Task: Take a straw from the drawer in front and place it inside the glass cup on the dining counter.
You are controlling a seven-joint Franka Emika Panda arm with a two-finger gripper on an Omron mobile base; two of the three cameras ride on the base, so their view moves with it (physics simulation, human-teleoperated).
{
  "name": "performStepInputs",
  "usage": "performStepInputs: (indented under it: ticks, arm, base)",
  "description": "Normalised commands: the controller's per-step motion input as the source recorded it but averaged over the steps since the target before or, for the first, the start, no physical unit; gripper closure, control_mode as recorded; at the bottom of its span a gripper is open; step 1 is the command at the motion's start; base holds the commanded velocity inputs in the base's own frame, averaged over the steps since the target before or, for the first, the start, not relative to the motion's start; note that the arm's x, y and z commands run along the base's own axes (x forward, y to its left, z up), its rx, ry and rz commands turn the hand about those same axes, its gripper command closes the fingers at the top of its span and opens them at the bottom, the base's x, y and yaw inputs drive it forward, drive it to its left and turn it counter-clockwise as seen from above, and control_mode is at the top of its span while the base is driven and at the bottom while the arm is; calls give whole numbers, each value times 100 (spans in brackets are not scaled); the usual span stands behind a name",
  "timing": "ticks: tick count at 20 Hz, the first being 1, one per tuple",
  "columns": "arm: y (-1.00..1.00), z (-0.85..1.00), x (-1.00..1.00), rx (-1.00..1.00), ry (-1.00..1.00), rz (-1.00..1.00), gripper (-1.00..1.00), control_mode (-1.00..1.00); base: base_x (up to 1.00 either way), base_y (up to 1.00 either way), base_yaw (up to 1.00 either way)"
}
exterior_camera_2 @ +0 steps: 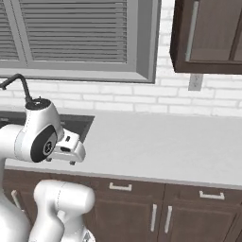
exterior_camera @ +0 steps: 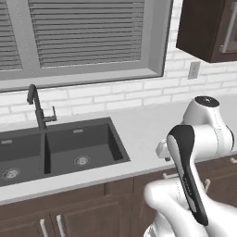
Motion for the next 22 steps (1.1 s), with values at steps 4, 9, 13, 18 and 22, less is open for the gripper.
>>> performStepInputs:
  ticks: [4,9,13,18,22]
  arm:
    - [0,0,0,0,0,0,-100,100]
    - [0,0,0,0,0,0,-100,100]
    - [0,0,0,0,0,0,-100,100]
    - [0,0,0,0,0,0,-100,100]
    - [0,0,0,0,0,0,-100,100]
  base:
    - [-50,42,-23]
    - [-20,55,-22]
    - [0,70,-29]
    - [0,53,-39]
    - [0,45,-43]
